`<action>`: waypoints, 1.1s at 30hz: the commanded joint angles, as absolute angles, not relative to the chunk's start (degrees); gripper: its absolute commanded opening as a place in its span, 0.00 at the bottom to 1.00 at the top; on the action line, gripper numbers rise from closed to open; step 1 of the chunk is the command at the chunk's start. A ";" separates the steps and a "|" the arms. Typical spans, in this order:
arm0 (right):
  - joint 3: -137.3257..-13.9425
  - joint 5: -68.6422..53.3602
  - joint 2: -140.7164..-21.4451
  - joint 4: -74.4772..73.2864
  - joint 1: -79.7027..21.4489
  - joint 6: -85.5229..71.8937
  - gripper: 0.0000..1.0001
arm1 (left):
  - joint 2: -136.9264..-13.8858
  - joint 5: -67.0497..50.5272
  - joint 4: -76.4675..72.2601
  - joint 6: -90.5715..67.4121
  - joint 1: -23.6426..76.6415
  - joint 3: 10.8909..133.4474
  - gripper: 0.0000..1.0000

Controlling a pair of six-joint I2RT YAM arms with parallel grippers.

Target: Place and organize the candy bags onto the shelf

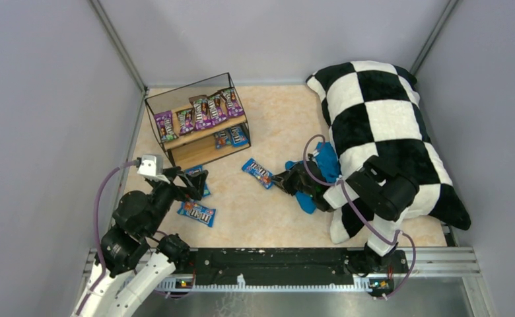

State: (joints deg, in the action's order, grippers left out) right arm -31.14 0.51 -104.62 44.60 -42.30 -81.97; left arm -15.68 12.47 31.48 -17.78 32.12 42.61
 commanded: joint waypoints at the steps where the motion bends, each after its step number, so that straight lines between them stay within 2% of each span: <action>1: -29.03 -3.71 -99.49 47.48 -42.51 -80.01 0.00 | -16.27 13.15 29.68 -16.95 32.12 42.57 0.99; 12: -34.73 -6.03 -95.63 45.55 -49.75 -78.80 0.00 | -16.23 13.44 29.79 -17.05 32.11 42.67 0.98; 23: -47.92 -5.54 -106.88 49.91 -55.01 -82.64 0.00 | -14.15 14.07 29.97 -17.31 32.12 42.71 0.99; 33: -61.67 7.84 -116.94 38.86 -56.89 -89.78 0.00 | -13.89 13.18 29.71 -17.12 32.11 42.71 0.99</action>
